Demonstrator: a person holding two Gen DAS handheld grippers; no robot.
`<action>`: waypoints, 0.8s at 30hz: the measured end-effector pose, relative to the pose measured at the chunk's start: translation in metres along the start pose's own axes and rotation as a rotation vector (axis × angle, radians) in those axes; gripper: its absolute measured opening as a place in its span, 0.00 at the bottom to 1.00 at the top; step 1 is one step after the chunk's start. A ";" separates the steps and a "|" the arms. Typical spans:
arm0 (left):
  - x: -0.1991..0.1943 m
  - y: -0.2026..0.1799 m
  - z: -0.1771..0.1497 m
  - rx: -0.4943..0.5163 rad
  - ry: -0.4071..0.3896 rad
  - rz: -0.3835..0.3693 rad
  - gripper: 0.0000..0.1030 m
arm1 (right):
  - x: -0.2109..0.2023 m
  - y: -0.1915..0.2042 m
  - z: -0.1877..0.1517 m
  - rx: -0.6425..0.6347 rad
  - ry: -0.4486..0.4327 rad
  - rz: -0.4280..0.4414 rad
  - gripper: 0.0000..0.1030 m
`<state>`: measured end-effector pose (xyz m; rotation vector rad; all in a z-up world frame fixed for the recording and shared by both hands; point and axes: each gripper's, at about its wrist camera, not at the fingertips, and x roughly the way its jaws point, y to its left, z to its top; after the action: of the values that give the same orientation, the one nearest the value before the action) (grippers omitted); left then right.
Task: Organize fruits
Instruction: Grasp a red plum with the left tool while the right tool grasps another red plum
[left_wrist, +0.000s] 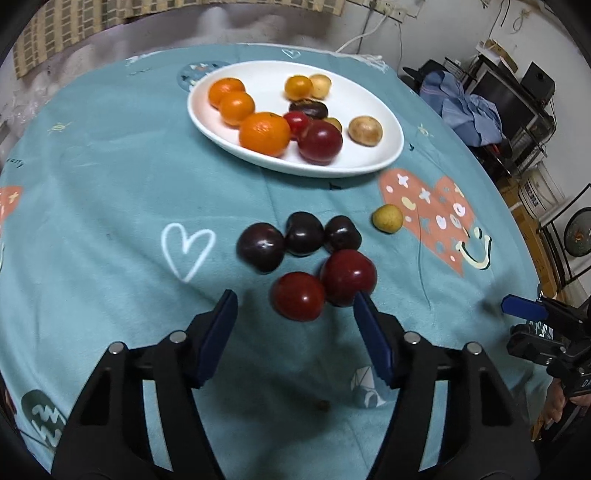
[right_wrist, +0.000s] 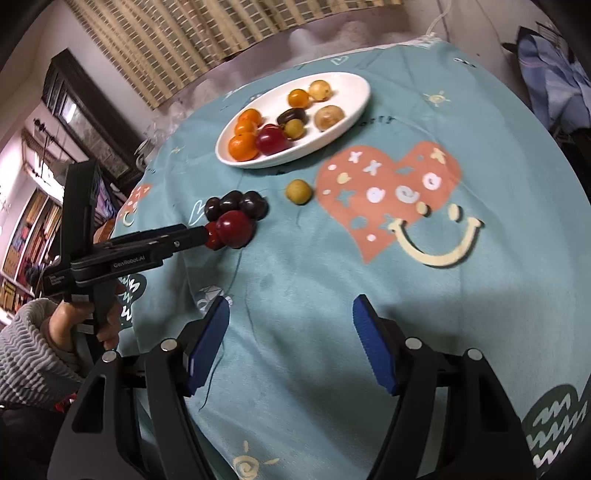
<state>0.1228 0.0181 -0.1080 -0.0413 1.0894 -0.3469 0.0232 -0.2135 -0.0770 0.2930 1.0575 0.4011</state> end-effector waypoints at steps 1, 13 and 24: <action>0.003 -0.001 0.001 0.010 0.006 -0.004 0.64 | -0.001 -0.001 -0.001 0.007 0.000 -0.002 0.68; 0.017 0.021 -0.002 0.111 0.070 -0.056 0.59 | 0.001 -0.005 -0.005 0.028 0.024 -0.024 0.68; 0.026 0.005 0.007 0.124 0.040 -0.024 0.52 | 0.004 -0.002 -0.005 0.017 0.042 -0.027 0.68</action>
<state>0.1411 0.0145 -0.1276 0.0632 1.1055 -0.4378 0.0210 -0.2128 -0.0835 0.2864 1.1050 0.3750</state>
